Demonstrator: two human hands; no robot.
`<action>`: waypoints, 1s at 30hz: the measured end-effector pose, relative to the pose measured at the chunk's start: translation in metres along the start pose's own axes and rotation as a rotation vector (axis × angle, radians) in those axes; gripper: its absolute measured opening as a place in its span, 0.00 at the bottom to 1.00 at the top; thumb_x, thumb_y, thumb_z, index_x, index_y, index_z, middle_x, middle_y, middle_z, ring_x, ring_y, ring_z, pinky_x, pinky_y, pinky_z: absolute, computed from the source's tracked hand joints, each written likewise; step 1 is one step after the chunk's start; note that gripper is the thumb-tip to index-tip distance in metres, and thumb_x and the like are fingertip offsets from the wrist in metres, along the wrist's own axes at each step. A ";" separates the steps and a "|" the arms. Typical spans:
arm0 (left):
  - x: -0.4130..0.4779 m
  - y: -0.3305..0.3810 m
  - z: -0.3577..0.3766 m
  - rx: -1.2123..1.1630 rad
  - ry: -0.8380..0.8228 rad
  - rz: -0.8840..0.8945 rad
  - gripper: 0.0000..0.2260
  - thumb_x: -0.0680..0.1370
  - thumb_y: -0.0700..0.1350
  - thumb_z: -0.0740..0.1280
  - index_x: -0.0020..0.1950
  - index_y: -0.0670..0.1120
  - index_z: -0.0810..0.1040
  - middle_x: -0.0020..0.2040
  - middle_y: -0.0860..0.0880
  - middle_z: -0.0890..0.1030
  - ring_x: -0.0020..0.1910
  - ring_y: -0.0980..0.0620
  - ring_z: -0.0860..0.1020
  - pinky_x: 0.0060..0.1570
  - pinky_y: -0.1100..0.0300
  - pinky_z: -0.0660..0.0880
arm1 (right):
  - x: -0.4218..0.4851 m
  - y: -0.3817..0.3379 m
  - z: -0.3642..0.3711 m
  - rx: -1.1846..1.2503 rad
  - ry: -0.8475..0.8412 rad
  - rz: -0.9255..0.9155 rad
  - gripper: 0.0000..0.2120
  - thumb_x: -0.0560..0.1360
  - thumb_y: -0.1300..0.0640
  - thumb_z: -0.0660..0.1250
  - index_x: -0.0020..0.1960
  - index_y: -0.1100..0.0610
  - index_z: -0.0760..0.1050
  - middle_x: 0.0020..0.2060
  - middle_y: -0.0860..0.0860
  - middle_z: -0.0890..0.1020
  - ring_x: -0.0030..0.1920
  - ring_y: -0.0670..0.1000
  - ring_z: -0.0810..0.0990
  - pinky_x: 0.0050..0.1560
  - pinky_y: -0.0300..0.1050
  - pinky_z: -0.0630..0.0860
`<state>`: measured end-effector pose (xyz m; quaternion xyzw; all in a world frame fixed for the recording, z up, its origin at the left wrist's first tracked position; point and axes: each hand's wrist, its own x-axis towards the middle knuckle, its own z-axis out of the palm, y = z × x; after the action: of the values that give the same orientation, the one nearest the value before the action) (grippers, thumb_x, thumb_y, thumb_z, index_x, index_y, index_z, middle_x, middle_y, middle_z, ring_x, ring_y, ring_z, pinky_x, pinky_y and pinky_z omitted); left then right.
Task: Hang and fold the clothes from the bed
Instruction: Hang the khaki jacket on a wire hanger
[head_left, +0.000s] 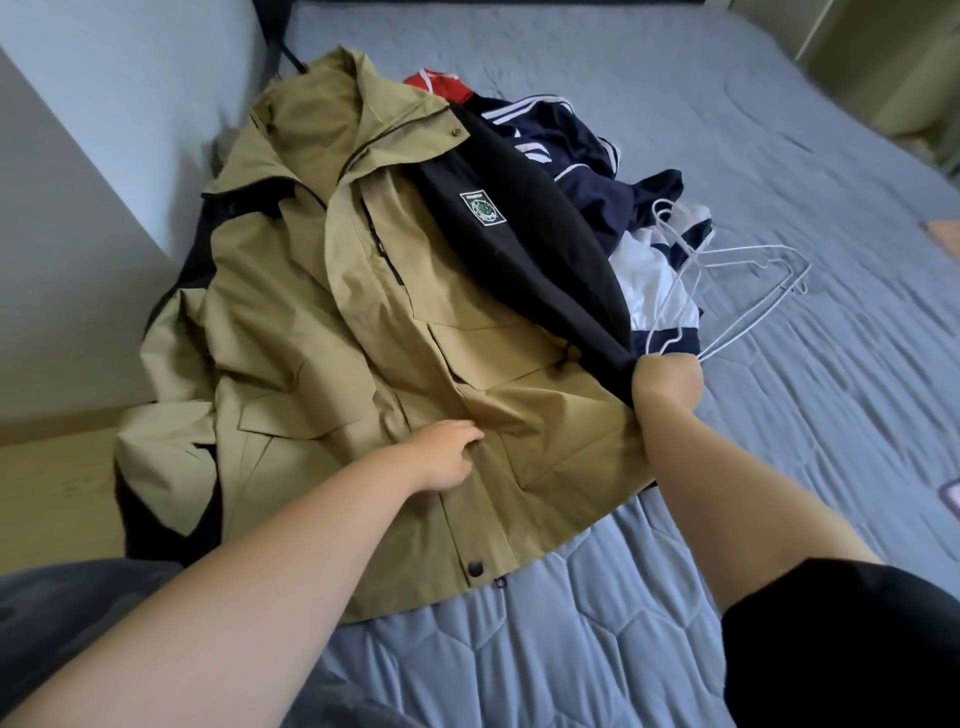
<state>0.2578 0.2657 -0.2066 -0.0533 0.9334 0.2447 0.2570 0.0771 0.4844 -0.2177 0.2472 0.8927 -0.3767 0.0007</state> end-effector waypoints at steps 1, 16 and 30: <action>-0.001 -0.001 0.000 -0.006 -0.004 0.001 0.23 0.80 0.43 0.60 0.75 0.46 0.63 0.78 0.48 0.57 0.76 0.52 0.56 0.69 0.66 0.50 | -0.003 -0.003 -0.001 0.002 0.060 -0.015 0.15 0.76 0.55 0.60 0.54 0.64 0.77 0.56 0.60 0.78 0.57 0.63 0.75 0.54 0.50 0.72; -0.028 -0.045 -0.029 -0.572 0.188 -0.217 0.11 0.81 0.43 0.62 0.62 0.48 0.77 0.57 0.50 0.78 0.49 0.50 0.78 0.50 0.55 0.76 | -0.133 -0.084 0.021 0.342 0.125 -0.922 0.10 0.73 0.64 0.67 0.33 0.67 0.74 0.45 0.58 0.77 0.45 0.56 0.73 0.48 0.43 0.70; -0.077 -0.120 -0.042 -1.784 0.593 -0.292 0.12 0.83 0.39 0.52 0.62 0.43 0.71 0.54 0.42 0.79 0.50 0.46 0.79 0.45 0.56 0.75 | -0.192 -0.084 0.084 -0.082 -0.093 -0.773 0.16 0.72 0.49 0.68 0.55 0.59 0.75 0.53 0.55 0.74 0.56 0.56 0.71 0.55 0.49 0.68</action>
<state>0.3318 0.1380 -0.1876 -0.4058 0.4138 0.8090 -0.0978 0.1934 0.2934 -0.1850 -0.1250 0.9333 -0.3240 -0.0912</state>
